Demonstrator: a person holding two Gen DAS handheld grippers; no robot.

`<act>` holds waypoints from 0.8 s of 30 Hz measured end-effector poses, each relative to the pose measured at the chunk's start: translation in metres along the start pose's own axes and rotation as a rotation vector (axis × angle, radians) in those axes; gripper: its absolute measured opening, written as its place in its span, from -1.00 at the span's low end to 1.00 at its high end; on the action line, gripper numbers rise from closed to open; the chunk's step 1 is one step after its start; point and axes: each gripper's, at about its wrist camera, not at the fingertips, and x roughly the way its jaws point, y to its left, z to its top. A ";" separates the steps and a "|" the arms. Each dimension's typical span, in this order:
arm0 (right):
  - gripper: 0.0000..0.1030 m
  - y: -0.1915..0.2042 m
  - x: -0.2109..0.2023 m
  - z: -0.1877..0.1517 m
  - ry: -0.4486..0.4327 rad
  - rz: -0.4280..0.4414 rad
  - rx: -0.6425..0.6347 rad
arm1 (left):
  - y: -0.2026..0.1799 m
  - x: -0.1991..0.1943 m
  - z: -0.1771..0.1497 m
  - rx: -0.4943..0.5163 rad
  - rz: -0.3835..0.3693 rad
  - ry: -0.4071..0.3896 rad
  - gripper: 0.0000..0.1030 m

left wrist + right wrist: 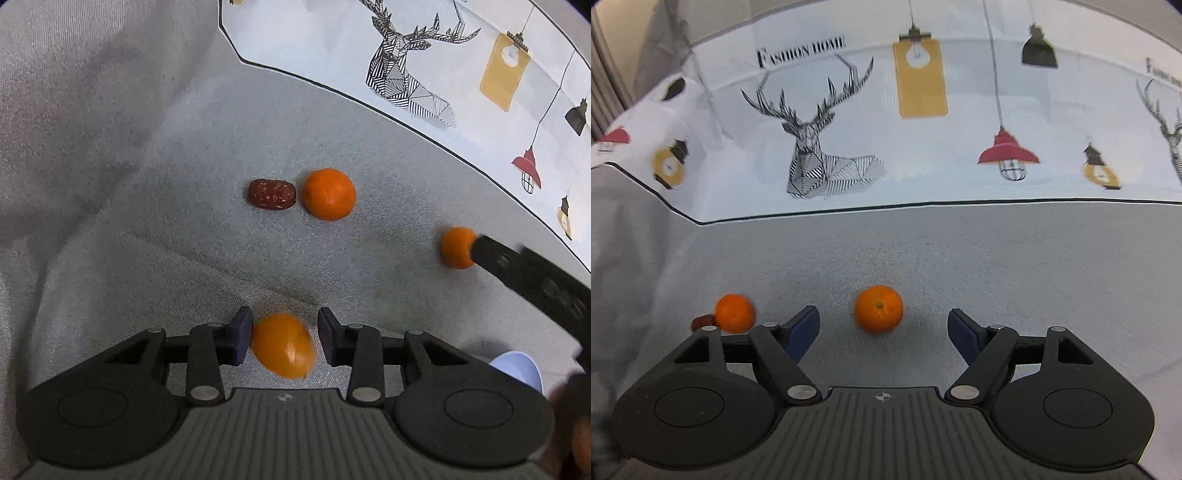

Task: Organize fruits
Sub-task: 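Grasp the wrapped orange with the left gripper while the right gripper grasps the loose orange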

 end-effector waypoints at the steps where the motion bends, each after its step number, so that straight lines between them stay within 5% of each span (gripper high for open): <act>1: 0.52 -0.001 0.007 0.002 0.007 -0.005 -0.003 | 0.000 0.000 0.000 0.001 0.001 0.000 -0.19; 8: 0.44 0.000 0.045 0.006 0.045 -0.034 -0.037 | -0.005 0.004 0.001 0.019 0.019 -0.007 -0.19; 13: -0.25 -0.001 0.054 0.003 0.073 -0.009 -0.057 | -0.009 0.006 0.002 0.029 0.028 -0.009 -0.19; 24: -0.29 -0.003 -0.013 0.010 -0.073 0.063 -0.089 | -0.011 -0.006 -0.002 0.069 0.026 -0.073 -0.38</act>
